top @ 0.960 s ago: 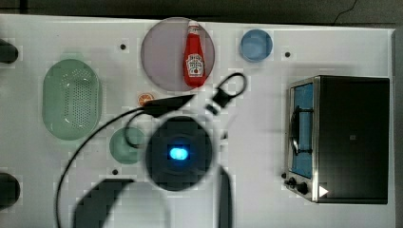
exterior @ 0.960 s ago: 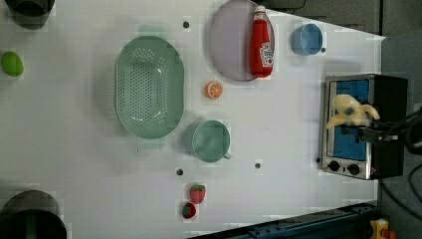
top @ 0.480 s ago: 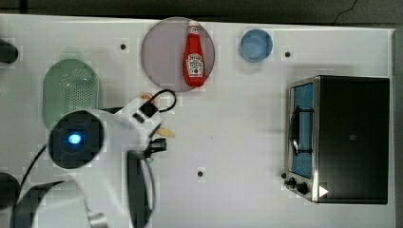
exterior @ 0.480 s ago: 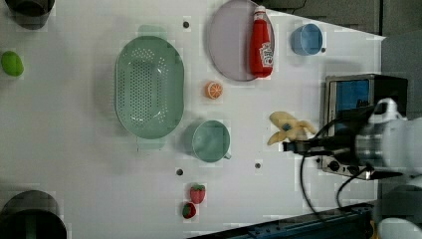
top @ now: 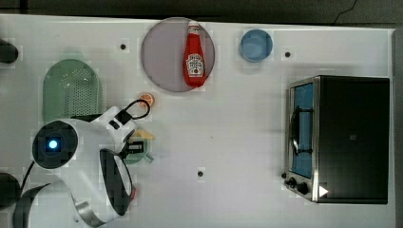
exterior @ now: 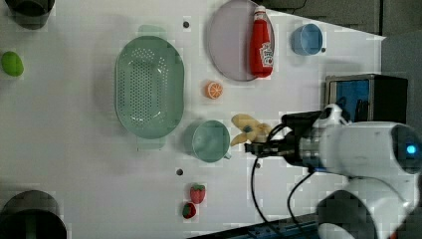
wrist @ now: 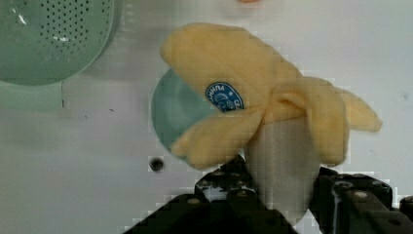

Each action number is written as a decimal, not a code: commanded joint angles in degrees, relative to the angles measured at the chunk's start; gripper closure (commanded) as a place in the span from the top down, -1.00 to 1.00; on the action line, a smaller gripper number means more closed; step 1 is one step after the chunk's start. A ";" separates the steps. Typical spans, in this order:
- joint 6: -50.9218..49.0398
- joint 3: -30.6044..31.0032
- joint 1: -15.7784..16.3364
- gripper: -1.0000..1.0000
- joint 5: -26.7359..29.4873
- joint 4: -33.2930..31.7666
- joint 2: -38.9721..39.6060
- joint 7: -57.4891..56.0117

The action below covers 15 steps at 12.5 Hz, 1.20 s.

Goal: Pick Banana and place it in mug.

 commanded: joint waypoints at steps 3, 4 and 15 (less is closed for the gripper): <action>14.61 0.22 -0.64 -0.37 1.40 -3.92 6.33 5.38; 15.34 0.18 -0.67 -0.37 1.40 -3.94 7.66 5.40; 14.10 -0.95 -1.30 1.00 1.54 -3.61 2.89 6.10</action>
